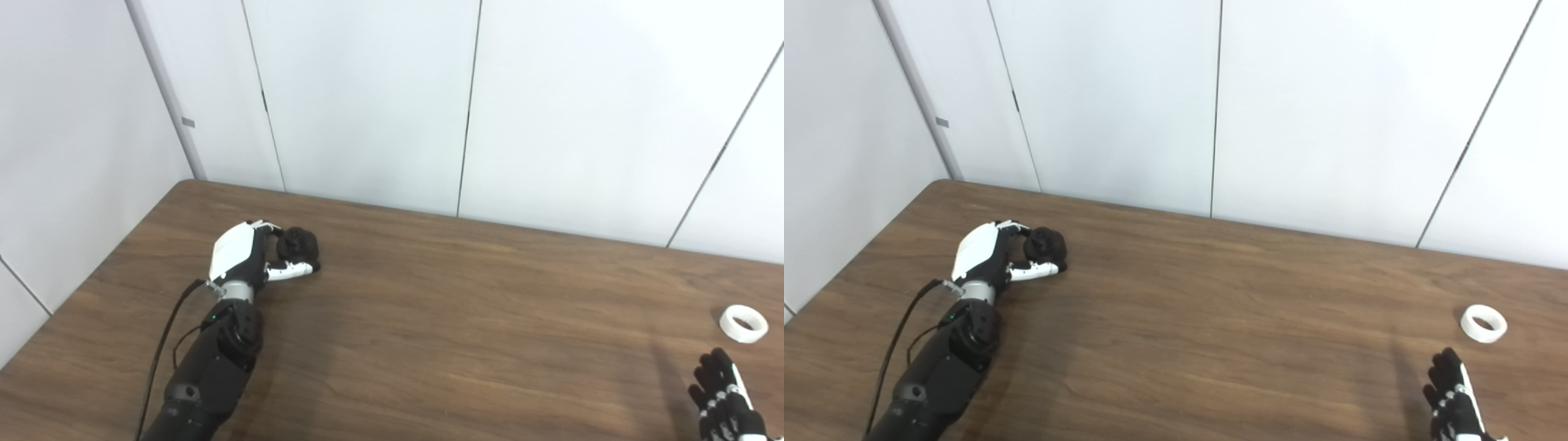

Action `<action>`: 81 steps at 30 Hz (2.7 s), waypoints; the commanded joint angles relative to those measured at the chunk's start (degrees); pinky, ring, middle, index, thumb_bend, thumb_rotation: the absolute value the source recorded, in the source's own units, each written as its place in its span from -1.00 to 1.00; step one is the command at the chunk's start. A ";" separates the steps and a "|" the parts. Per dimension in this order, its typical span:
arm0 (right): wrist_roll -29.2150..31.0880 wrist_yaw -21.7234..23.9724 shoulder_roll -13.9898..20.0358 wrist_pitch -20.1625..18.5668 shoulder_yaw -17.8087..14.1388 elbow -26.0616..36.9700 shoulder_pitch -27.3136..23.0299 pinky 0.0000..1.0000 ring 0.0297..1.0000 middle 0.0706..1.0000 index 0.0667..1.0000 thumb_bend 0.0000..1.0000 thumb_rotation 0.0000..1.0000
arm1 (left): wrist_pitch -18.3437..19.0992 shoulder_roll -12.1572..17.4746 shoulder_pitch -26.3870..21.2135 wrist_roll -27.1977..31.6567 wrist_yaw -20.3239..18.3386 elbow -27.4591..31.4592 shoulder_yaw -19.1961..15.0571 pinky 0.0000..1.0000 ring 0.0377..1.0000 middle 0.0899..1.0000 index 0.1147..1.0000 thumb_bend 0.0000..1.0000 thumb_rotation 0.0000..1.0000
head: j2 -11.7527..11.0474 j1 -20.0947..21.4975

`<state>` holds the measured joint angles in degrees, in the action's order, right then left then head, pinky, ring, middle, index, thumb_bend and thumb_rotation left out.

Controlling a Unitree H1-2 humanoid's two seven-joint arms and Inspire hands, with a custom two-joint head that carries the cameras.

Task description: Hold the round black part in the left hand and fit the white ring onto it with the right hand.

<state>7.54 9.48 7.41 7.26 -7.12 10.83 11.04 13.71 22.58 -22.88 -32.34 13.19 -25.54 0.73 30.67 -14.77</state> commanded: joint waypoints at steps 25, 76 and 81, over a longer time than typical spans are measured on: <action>0.25 -0.27 0.09 0.26 0.15 -0.65 4.59 1.00 1.00 0.99 1.00 0.27 0.94 | -7.37 0.60 -4.66 4.32 6.40 -3.19 -1.23 1.00 0.79 0.55 -0.16 0.04 -0.92 | 0.28 0.71; -7.42 -6.79 -3.67 -6.85 8.49 6.26 1.29 0.96 0.90 0.89 0.90 0.22 0.81 | -13.79 -12.30 24.84 -15.99 -13.27 40.62 24.00 1.00 0.85 0.59 -0.16 0.04 -0.88 | 12.42 17.92; -8.15 -7.69 -3.78 -7.33 9.16 7.30 1.23 0.94 0.88 0.88 0.90 0.18 0.83 | -16.10 -13.28 25.31 -17.11 -12.06 37.31 25.84 1.00 0.86 0.58 -0.16 0.04 -0.88 | 13.84 19.63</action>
<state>-0.36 2.41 5.78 -0.50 1.69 15.55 10.31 -0.35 9.54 3.07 -48.84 -0.49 11.65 26.31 44.20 4.57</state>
